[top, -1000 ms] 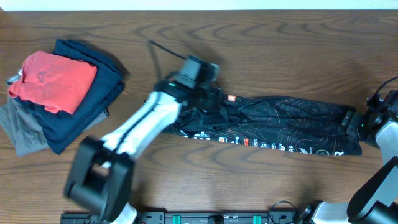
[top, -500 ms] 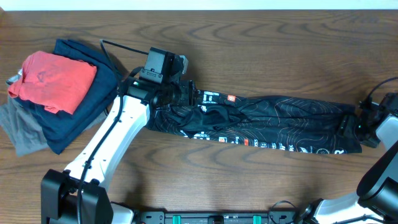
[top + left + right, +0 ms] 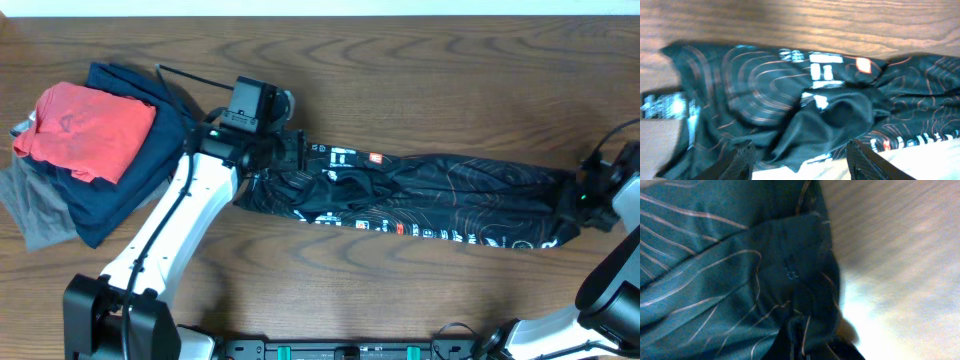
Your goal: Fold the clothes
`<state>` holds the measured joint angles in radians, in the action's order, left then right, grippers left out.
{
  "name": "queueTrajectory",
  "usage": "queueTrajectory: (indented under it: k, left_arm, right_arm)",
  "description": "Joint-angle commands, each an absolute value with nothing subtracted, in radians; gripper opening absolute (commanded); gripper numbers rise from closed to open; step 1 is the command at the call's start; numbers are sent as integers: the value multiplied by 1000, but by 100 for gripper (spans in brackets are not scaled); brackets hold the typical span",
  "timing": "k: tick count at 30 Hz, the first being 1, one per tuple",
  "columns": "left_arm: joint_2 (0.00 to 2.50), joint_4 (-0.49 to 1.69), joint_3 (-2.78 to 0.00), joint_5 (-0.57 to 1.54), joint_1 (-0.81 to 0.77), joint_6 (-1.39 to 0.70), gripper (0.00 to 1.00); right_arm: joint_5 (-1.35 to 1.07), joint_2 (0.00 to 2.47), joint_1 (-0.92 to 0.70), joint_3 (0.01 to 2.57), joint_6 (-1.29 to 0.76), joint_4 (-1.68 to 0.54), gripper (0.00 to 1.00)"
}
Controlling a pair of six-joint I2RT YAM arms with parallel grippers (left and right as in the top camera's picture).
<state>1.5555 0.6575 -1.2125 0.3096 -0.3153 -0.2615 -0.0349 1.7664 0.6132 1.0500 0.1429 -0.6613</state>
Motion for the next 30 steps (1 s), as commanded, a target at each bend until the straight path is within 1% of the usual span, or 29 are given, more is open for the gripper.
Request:
queueTrajectory:
  k: [1,5,11,22,30]
  left_arm:
    - [1501,696,-1216,301,-274,-256,60]
    - [1480,748,-1216,301,-234,-256,60]
    - [1480,797,-1216,301,-208,-256,60]
    - [1480,833,-1215,301,-208,-256,60]
    - [1481,837,-1215,301,-208,-256,60]
  right_arm:
    - [36,1756,611,1195,50,-746,1]
    - [19,1753,564,1301,18,-869,1]
    - [35,1750,376,1319,18,-987,1]
    - [33,1752,10,1319,-136,-1061,1]
    - [33,1753,-162,1312,-233,-1061,2]
